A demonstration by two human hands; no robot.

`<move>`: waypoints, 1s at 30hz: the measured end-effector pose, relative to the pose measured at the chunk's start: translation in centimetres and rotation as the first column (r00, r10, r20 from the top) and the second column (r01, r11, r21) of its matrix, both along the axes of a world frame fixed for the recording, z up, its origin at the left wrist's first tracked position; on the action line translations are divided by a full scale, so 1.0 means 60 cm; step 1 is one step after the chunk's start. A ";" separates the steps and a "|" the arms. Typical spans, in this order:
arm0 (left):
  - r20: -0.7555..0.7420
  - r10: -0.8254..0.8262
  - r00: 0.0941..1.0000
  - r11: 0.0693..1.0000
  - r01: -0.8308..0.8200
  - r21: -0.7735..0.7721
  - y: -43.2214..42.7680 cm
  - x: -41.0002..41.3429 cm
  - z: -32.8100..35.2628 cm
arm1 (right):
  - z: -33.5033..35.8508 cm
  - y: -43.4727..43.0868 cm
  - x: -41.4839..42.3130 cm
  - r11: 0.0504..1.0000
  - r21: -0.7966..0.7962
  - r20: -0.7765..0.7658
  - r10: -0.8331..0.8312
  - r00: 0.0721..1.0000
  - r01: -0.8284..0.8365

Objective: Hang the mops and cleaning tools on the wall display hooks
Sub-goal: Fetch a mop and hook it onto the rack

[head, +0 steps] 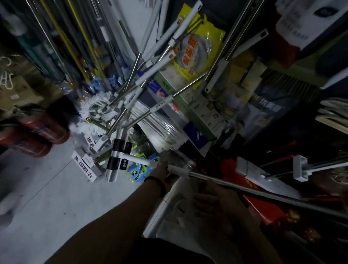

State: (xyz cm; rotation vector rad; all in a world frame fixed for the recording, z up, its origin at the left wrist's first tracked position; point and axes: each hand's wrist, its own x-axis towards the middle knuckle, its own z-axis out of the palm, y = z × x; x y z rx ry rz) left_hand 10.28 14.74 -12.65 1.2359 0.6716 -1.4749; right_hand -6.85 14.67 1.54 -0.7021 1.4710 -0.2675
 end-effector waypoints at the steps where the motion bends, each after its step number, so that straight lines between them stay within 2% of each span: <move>1: 0.008 -0.007 1.000 1.000 0.007 -0.024 0.004 0.000 0.000 | 0.012 -0.005 0.007 0.997 -0.006 -0.024 0.083 0.996 -0.083; 3: 0.057 -0.028 0.998 0.999 0.030 -0.035 0.008 0.002 0.008 | 0.027 -0.023 0.023 0.956 -0.179 -0.107 0.216 0.971 -0.232; 5: 0.154 -0.030 0.988 0.999 0.032 -0.011 0.007 0.003 0.025 | 0.032 -0.042 0.029 0.821 -0.423 -0.281 0.284 0.917 -0.383; 6: 0.204 -0.018 0.979 1.000 0.021 -0.011 0.004 0.005 0.042 | 0.035 -0.050 0.035 0.757 -0.472 -0.348 0.310 0.885 -0.451; 9: 0.340 0.001 0.941 0.995 0.034 -0.098 -0.016 0.011 0.077 | 0.056 -0.075 0.073 0.664 -0.460 -0.439 0.406 0.801 -0.589; 14: 0.545 -0.023 0.838 0.953 0.183 -0.240 -0.066 0.036 0.170 | 0.058 -0.125 0.116 0.507 -0.514 -0.518 0.460 0.721 -0.692; 18: 0.737 0.054 0.674 0.892 0.299 -0.339 -0.116 0.059 0.261 | 0.102 -0.153 0.126 0.449 -0.658 -0.488 0.359 0.796 -0.605; 21: 0.764 0.112 0.635 0.828 0.366 -0.426 -0.142 0.075 0.329 | 0.143 -0.173 0.124 0.399 -0.733 -0.459 0.306 0.834 -0.550; 24: 0.820 0.094 0.565 0.728 0.522 -0.444 -0.154 0.088 0.394 | 0.186 -0.188 0.120 0.340 -0.787 -0.456 0.240 0.857 -0.514; 27: 0.850 0.091 0.519 0.624 0.635 -0.454 -0.168 0.104 0.446 | 0.214 -0.197 0.116 0.298 -0.859 -0.387 0.153 0.909 -0.416; 30: 0.877 0.141 0.460 0.555 0.697 -0.455 -0.186 0.116 0.506 | 0.239 -0.205 0.120 0.302 -0.904 -0.277 0.123 0.953 -0.302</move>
